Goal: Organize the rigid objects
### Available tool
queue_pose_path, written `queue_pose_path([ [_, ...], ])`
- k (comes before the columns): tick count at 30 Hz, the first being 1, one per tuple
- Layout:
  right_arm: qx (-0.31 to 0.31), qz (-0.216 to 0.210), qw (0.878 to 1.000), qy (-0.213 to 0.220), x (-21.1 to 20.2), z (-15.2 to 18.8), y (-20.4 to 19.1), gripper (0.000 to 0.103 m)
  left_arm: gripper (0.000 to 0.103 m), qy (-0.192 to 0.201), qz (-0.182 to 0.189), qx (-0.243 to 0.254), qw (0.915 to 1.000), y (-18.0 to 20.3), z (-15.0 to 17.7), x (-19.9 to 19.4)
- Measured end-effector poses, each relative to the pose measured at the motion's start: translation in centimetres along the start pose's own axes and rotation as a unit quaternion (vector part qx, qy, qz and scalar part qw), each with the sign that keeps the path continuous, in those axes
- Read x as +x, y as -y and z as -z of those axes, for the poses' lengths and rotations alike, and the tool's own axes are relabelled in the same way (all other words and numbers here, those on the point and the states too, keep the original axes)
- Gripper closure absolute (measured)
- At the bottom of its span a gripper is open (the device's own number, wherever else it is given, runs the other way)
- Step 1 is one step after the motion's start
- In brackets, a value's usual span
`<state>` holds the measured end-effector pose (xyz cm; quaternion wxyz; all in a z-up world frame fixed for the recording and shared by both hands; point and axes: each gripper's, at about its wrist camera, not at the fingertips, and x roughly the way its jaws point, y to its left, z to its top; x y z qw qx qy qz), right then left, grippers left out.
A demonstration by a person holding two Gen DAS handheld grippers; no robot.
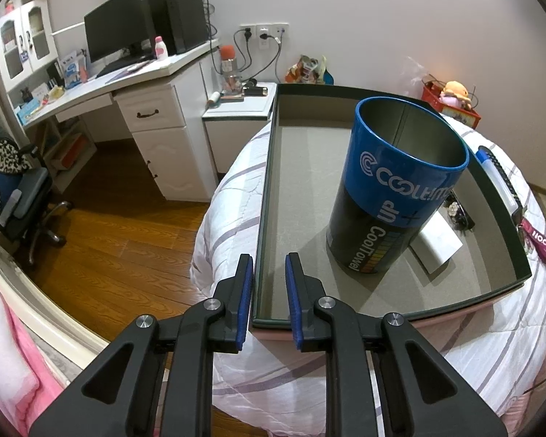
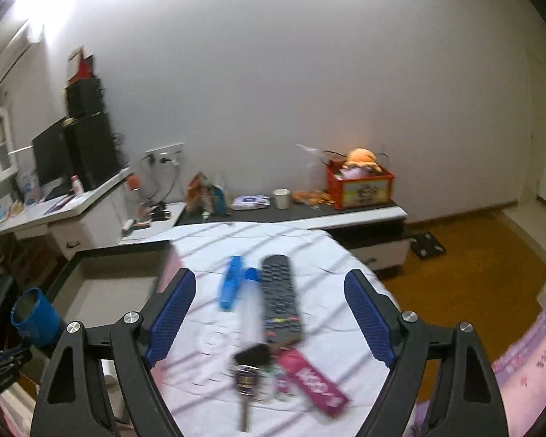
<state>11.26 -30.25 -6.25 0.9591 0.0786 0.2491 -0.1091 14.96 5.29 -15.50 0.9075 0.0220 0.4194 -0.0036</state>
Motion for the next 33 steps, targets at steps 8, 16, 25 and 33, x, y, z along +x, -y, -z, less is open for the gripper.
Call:
queue_pose_path([
  [8,0.000,0.016,0.999,-0.043,1.8,1.9,2.4,0.018,0.086,0.000,-0.002,0.000,1.0000,0.1,0.1,-0.1],
  [16,-0.048,-0.023,0.996,-0.076,4.3,2.8,-0.3,0.018,0.086,0.000,-0.004,0.002,1.0000,0.1,0.1,-0.1],
  [25,-0.092,-0.044,0.988,-0.119,8.7,3.8,-4.0,0.018,0.086,0.002,-0.007,0.004,1.0000,0.1,0.3,-0.2],
  [33,-0.098,-0.066,0.982,-0.149,10.9,4.1,-4.8,0.047,0.086,0.002,-0.008,0.007,0.9999,0.4,0.2,-0.2],
])
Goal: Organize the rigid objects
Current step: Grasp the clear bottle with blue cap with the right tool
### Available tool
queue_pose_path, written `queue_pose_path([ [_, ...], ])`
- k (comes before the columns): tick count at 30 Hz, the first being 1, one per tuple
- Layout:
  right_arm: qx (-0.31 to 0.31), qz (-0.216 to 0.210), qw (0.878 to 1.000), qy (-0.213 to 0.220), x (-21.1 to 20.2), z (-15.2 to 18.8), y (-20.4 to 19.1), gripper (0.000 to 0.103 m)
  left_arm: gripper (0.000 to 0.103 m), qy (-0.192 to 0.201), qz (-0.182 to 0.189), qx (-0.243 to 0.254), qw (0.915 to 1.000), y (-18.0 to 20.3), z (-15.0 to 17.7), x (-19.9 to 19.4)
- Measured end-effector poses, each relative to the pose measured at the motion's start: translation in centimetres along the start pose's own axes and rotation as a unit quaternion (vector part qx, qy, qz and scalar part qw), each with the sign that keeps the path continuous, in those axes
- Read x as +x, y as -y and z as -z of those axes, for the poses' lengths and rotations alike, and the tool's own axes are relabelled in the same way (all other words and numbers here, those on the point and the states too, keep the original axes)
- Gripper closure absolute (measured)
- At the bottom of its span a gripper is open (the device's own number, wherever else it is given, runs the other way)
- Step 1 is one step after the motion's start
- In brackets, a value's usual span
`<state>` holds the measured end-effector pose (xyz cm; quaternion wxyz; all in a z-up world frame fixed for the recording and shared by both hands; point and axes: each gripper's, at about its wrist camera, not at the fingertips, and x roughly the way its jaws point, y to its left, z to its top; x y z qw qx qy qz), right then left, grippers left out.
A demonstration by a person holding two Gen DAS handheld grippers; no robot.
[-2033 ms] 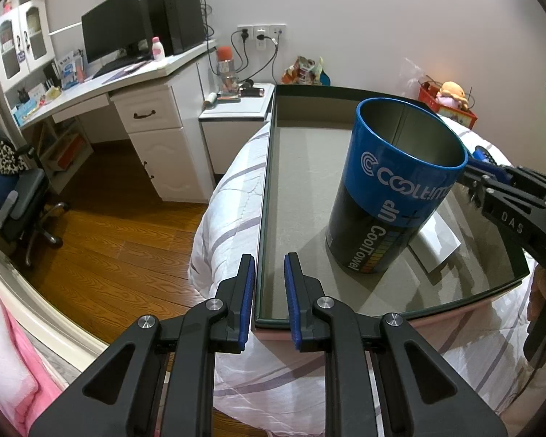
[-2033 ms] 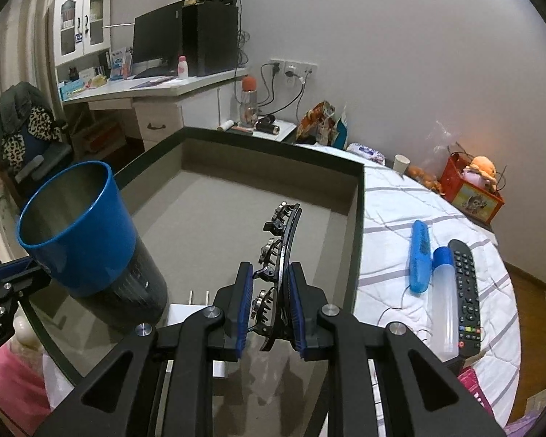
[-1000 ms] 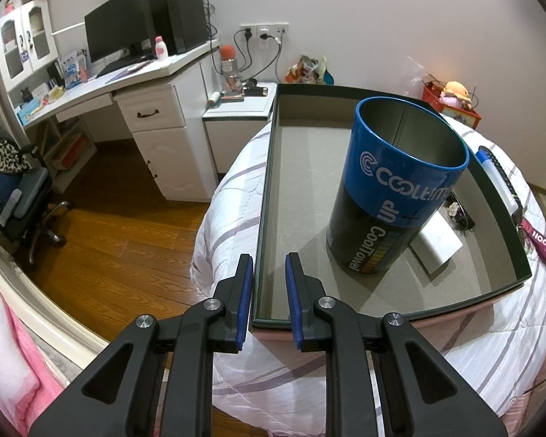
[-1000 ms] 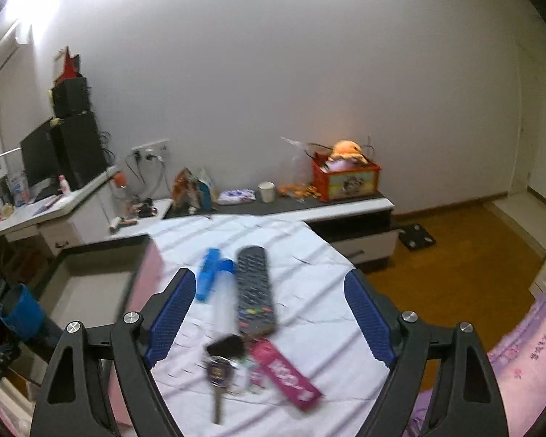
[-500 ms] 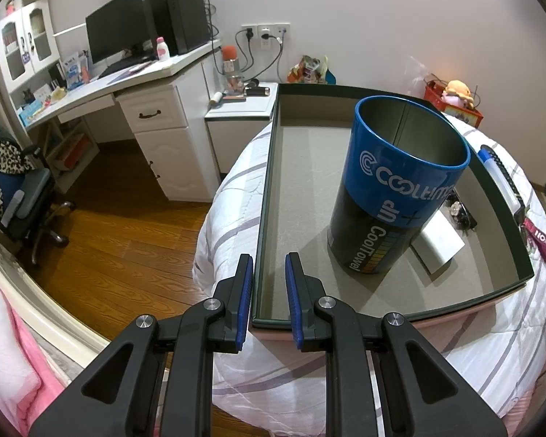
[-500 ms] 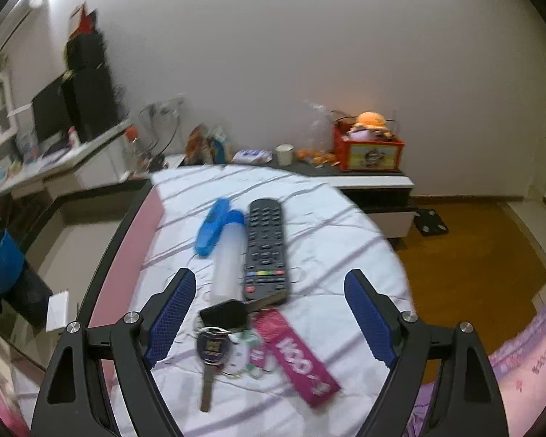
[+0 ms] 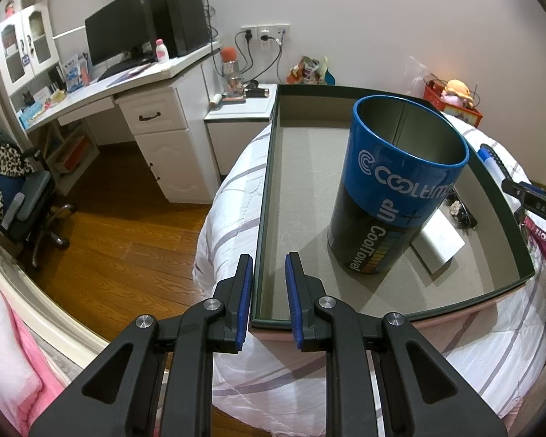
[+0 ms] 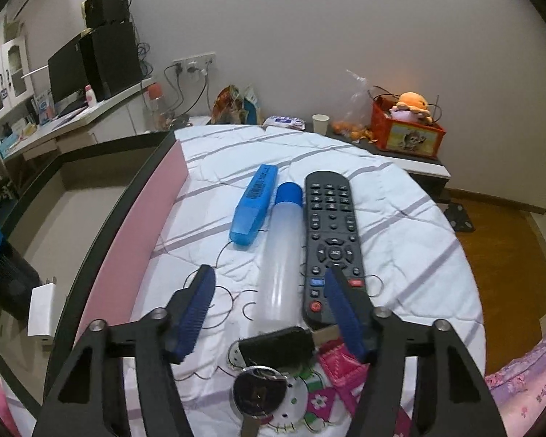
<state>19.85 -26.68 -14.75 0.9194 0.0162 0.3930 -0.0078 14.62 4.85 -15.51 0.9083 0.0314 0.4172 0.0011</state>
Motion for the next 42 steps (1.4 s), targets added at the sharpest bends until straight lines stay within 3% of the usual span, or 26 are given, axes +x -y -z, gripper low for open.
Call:
queue_pose_path([
  [5,-0.013,0.000,1.000,-0.017,1.0,-0.2,-0.6,0.059,0.086,0.000,0.000,0.000,1.0000,0.0,0.0,0.0],
  [6,-0.013,0.000,1.000,-0.019,1.1,-0.2,-0.6,0.062,0.086,0.000,0.000,0.000,1.0000,0.0,0.0,0.0],
  [7,-0.012,-0.001,1.000,-0.021,1.1,-0.2,-0.6,0.073,0.086,0.000,0.000,-0.001,1.0000,0.0,0.0,0.0],
  [8,-0.012,-0.003,1.000,-0.023,1.1,-0.3,-0.6,0.075,0.086,0.000,0.000,0.000,1.0000,0.0,0.0,0.0],
  [18,-0.018,-0.001,0.999,-0.045,1.5,-0.8,-0.8,0.075,0.086,-0.001,0.001,-0.001,1.0000,0.2,0.0,0.0],
  [27,-0.002,-0.076,0.993,-0.093,-1.5,1.9,-2.7,0.075,0.086,-0.001,0.004,-0.002,1.0000,0.1,-0.1,0.0],
  [33,0.002,-0.059,0.995,-0.075,-0.4,1.3,-3.1,0.074,0.085,-0.001,0.004,-0.002,1.0000,0.1,-0.1,0.0],
  [37,0.002,-0.045,0.996,-0.073,1.0,0.5,-3.3,0.069,0.085,-0.001,0.004,-0.002,1.0000,0.1,-0.1,0.0],
  [40,0.008,-0.034,0.996,-0.079,1.6,0.2,-3.1,0.056,0.085,-0.002,0.004,-0.001,1.0000,0.1,-0.2,0.1],
  [42,0.019,-0.038,0.996,-0.078,1.9,0.0,-2.8,0.055,0.085,-0.001,0.003,0.000,1.0000,0.2,-0.2,0.1],
])
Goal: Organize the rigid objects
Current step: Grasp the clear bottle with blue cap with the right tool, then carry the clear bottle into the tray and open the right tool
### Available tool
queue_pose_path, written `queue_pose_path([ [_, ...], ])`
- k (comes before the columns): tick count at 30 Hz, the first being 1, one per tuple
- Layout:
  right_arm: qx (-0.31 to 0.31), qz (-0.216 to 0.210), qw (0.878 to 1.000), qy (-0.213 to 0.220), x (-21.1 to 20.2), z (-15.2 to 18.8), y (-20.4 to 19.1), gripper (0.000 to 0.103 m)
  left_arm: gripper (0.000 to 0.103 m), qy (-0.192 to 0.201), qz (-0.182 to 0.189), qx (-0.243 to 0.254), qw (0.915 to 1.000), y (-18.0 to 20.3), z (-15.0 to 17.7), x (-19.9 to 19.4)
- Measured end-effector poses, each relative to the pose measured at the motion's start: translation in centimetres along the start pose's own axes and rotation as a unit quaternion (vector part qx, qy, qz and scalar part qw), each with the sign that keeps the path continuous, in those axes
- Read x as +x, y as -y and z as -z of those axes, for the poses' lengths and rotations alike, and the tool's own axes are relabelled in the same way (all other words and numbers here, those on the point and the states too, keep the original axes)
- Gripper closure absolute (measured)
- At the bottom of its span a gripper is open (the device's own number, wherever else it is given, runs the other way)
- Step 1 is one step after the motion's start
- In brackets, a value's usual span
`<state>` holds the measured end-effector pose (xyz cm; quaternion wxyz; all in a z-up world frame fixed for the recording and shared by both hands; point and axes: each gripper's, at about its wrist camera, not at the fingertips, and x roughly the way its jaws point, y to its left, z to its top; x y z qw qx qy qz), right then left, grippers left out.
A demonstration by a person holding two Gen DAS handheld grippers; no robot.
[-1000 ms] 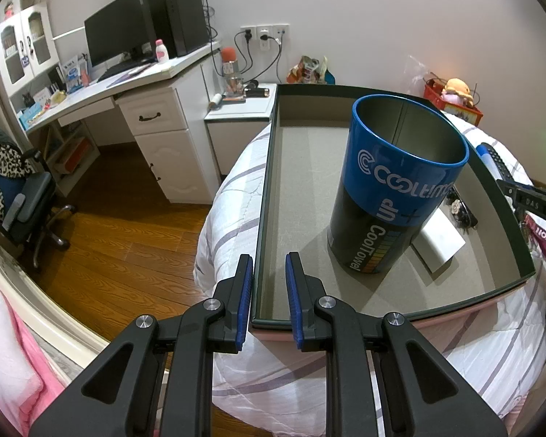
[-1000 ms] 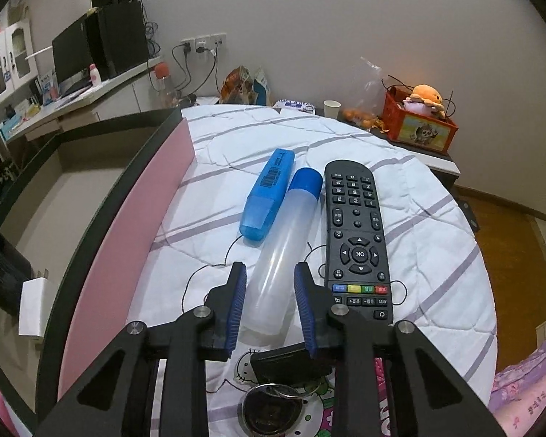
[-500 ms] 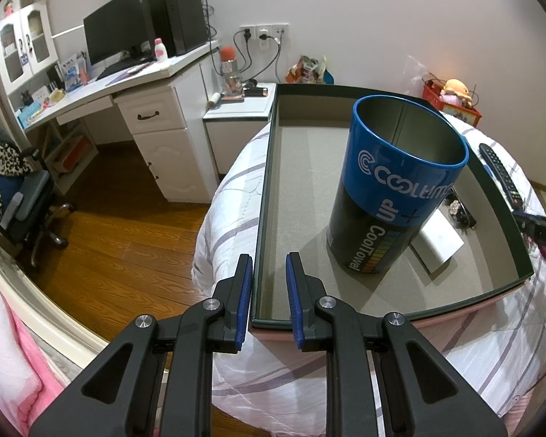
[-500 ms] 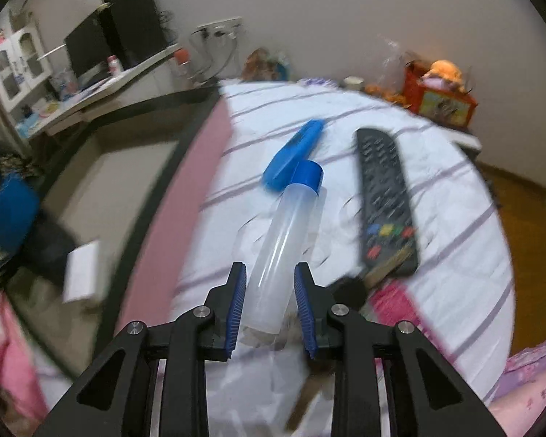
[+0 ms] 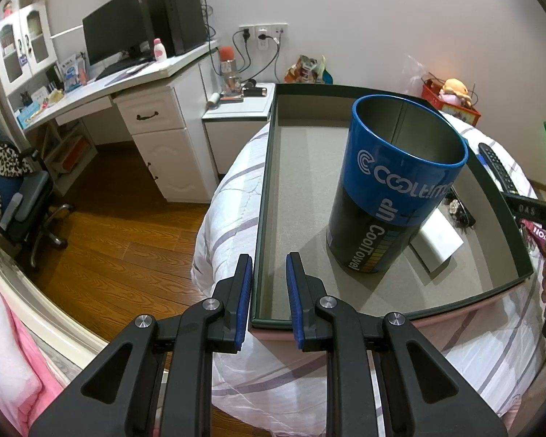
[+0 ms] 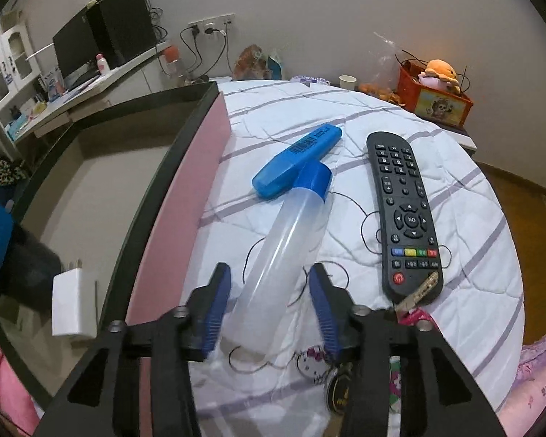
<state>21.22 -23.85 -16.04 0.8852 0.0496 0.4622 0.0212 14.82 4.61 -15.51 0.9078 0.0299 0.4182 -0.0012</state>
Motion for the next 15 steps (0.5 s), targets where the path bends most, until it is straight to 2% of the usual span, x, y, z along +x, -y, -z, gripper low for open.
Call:
queue_pose_path([
  [4,0.012,0.003,1.000,0.003,0.7,-0.7,0.3,0.056,0.085,0.000,-0.001,0.001,1.0000,0.1,0.0,0.0],
  [5,0.008,0.005,1.000,0.005,0.8,-0.7,0.2,0.066,0.085,0.000,-0.001,0.001,1.0000,0.1,0.0,0.0],
  [9,-0.006,0.013,1.000,0.012,0.7,-0.4,-0.1,0.071,0.085,0.000,-0.002,0.002,1.0000,0.2,0.0,0.0],
  [11,0.000,0.008,1.000,0.020,0.2,-0.2,0.0,0.077,0.085,0.000,-0.001,0.002,1.0000,0.2,0.0,0.0],
  [15,0.005,-0.005,0.999,0.044,-1.5,0.0,0.0,0.077,0.085,-0.001,-0.002,0.002,1.0000,0.2,0.0,0.0],
])
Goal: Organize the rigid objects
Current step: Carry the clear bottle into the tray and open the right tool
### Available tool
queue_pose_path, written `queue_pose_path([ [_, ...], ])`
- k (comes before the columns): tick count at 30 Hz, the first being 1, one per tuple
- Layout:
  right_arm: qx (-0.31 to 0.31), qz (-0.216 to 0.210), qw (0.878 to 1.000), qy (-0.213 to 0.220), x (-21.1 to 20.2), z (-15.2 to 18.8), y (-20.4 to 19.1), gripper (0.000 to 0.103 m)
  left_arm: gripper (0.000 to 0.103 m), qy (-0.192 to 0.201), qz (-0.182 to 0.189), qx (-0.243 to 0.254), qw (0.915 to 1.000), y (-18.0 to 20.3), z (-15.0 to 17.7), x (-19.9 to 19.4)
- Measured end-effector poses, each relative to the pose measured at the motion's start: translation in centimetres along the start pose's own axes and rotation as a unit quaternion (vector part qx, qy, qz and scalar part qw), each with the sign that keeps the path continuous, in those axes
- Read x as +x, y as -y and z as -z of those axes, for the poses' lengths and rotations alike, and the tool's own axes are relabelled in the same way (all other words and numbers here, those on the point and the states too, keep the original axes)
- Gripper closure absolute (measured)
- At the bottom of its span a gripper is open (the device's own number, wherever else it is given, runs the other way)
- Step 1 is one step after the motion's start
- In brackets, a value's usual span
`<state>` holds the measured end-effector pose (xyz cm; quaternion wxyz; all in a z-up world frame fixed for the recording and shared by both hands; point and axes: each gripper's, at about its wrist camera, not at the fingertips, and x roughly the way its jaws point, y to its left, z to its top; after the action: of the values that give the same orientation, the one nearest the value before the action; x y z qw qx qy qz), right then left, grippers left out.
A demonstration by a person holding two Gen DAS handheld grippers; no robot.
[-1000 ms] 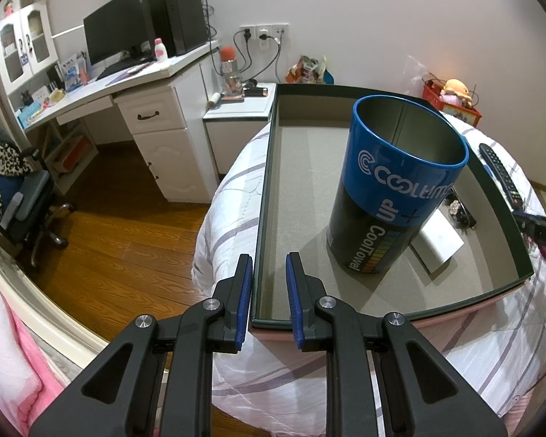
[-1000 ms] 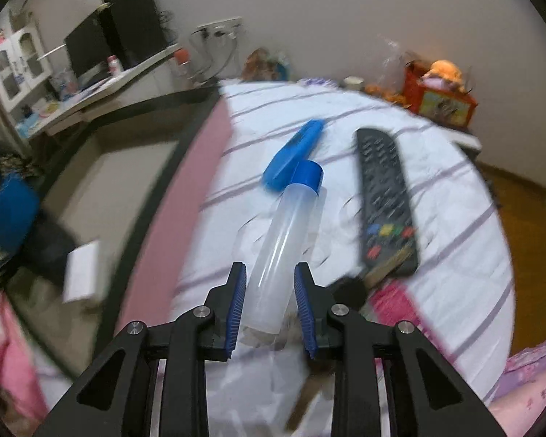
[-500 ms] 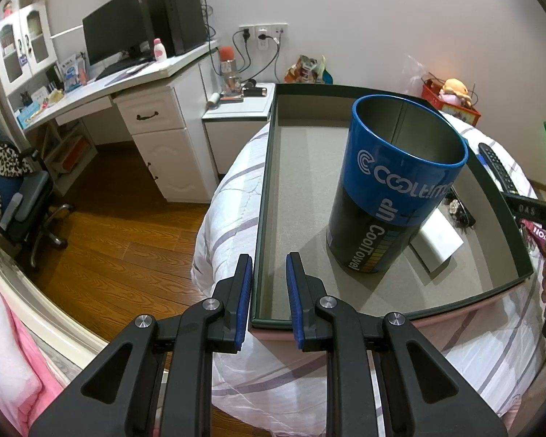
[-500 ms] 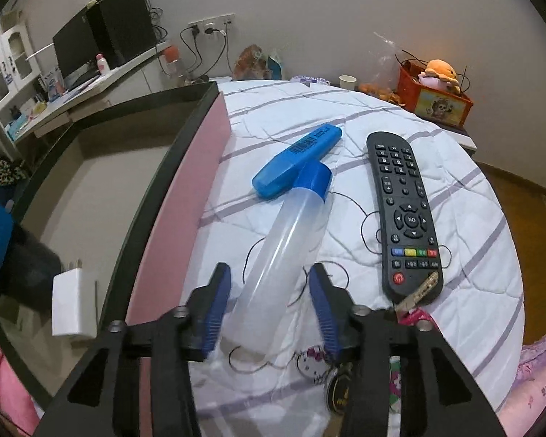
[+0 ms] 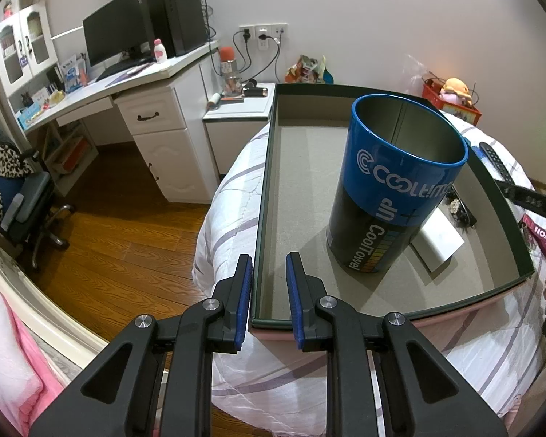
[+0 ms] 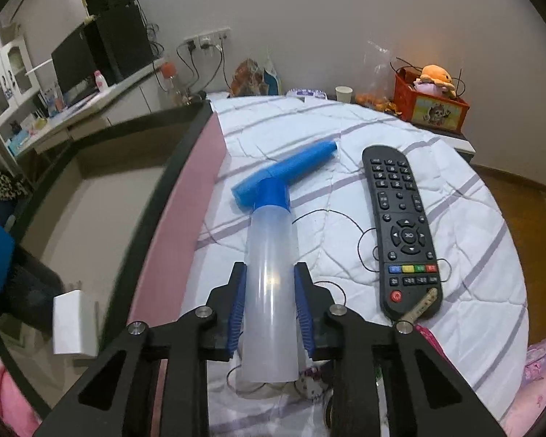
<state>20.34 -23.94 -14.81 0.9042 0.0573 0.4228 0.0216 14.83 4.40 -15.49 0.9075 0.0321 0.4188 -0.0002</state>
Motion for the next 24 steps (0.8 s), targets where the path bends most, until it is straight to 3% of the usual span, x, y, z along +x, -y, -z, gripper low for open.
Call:
queue_pose_path([
  [14,-0.037,-0.009,0.993,0.114,-9.0,-1.4,-3.3,0.077,0.085,0.000,0.001,-0.001,1.0000,0.1,0.0,0.0],
  [24,-0.074,-0.027,0.989,0.122,-9.1,-2.3,-6.8,0.077,0.085,0.000,0.002,-0.001,1.0000,0.2,0.0,0.0],
])
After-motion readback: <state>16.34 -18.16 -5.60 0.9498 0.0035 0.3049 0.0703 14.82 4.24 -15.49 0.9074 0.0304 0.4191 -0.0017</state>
